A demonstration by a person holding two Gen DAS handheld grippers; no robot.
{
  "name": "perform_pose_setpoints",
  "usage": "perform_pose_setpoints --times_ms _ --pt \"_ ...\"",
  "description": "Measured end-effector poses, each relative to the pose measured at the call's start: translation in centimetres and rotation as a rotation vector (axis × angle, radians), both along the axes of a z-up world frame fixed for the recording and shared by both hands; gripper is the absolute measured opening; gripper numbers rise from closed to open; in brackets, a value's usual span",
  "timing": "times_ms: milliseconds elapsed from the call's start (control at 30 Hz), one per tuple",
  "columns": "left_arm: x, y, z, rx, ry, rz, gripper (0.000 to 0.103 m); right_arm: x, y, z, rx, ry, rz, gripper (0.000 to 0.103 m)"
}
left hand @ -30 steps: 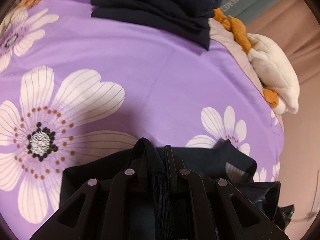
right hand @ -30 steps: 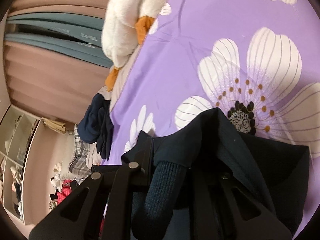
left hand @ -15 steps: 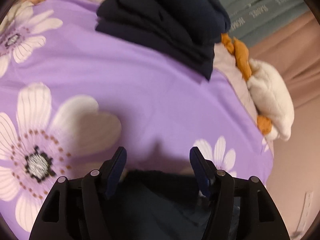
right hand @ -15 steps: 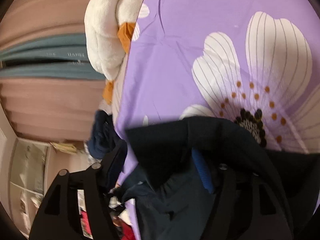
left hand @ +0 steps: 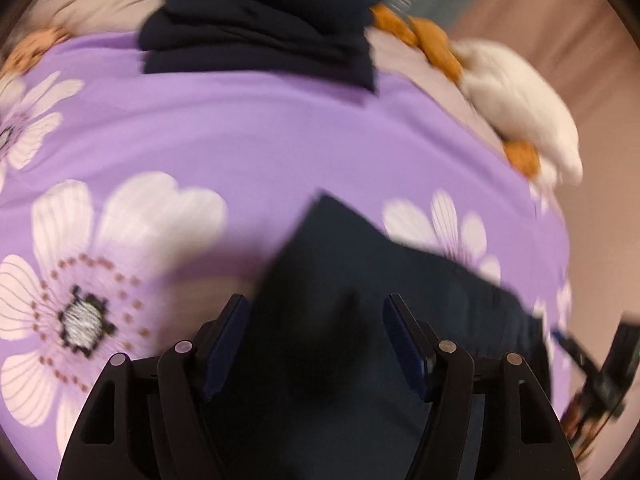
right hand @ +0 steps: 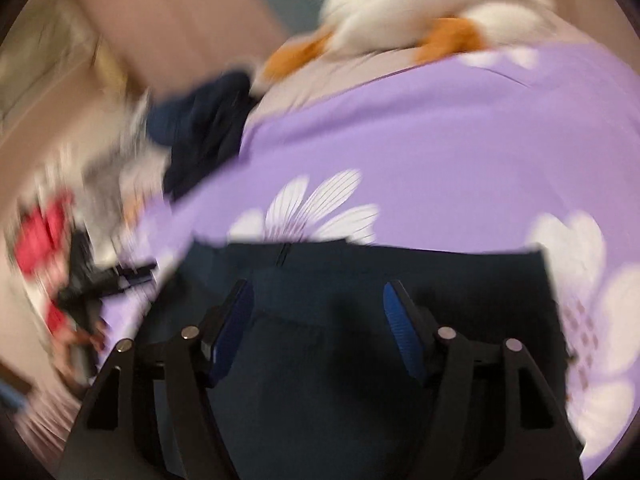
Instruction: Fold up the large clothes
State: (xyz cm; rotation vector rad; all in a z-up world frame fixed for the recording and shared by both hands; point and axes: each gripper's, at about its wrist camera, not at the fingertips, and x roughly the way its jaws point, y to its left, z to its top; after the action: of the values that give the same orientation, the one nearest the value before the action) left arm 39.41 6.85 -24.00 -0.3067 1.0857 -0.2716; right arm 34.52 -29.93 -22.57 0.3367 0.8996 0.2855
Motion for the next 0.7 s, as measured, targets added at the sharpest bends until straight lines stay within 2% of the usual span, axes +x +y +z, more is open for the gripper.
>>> perform_pose_setpoints --times_ms 100,233,467,500,533,567,600,700 --pt "-1.3 -2.3 -0.4 0.053 -0.025 -0.09 0.068 2.2 3.9 -0.7 -0.132 -0.006 0.122 0.06" --pt "-2.8 -4.1 -0.8 0.068 -0.047 -0.171 0.068 5.3 7.0 -1.8 -0.266 -0.02 0.258 0.059" --pt "-3.5 -5.1 -1.8 0.099 -0.055 -0.22 0.068 8.1 8.5 -4.1 -0.342 0.048 0.393 0.06" --pt "-3.6 -5.1 -1.8 0.095 -0.055 -0.222 0.068 7.9 8.9 -4.3 -0.351 0.059 0.414 0.049" --pt "-3.6 -5.1 -1.8 0.09 -0.055 -0.222 0.068 7.9 9.1 -4.5 -0.358 0.065 0.435 0.031" --pt "-3.5 -5.0 -1.8 0.086 -0.055 -0.222 0.068 7.9 9.2 -4.5 -0.373 0.065 0.444 0.023" --pt "-3.5 -5.0 -1.9 0.084 -0.055 -0.222 0.068 7.7 9.3 -4.4 -0.38 0.064 0.459 0.011" --pt "-3.6 -5.0 -1.9 0.082 -0.06 -0.223 0.068 6.2 10.1 -4.1 -0.461 0.017 0.497 0.006"
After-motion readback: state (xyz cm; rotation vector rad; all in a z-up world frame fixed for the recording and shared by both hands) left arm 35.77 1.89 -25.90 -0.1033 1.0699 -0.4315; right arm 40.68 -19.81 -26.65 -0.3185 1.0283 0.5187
